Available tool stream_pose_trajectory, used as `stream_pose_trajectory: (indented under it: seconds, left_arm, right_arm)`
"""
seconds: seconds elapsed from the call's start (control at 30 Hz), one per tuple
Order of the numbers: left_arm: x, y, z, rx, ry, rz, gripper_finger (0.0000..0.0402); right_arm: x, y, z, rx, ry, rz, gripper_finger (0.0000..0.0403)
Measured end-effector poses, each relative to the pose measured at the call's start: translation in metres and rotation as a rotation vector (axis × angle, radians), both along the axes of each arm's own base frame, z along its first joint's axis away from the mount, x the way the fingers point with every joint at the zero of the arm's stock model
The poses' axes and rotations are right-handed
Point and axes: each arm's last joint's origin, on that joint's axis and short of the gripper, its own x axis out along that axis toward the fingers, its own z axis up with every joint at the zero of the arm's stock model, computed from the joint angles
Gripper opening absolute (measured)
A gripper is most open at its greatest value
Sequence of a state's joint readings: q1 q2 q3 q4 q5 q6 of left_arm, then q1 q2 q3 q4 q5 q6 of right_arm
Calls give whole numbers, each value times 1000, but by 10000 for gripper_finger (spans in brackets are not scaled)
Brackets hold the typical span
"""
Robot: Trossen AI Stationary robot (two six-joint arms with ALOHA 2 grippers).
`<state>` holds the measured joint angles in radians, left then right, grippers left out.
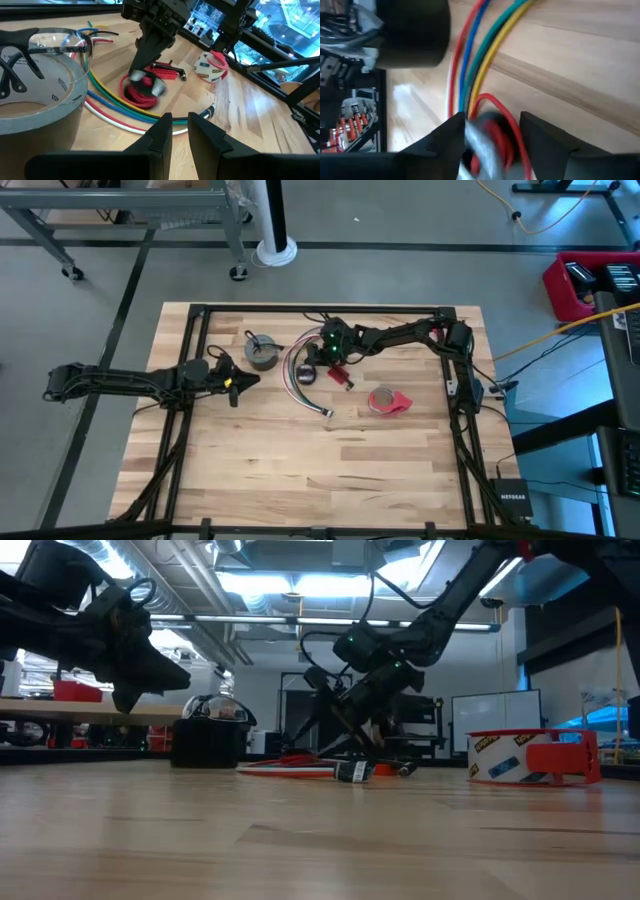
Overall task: Coil cords
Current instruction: Uncoil the red wire from the black spool
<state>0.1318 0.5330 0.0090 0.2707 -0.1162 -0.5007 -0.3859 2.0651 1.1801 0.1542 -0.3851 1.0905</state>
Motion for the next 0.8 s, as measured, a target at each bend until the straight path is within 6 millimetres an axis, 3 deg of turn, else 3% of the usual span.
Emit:
stream_pose_trajectory:
  seconds: [0.33, 0.63, 0.8]
  left_arm:
    - [0, 0, 0, 0, -1, 0, 54]
    - [0, 0, 0, -23, -6, 5, 54]
    - [0, 0, 0, -25, -7, 6, 54]
  right_arm:
    - [0, 2, 0, 34, -5, 40, 80]
    - [-2, 3, -1, 53, -7, 106, 48]
    - [-5, -8, 6, 64, -35, 133, 36]
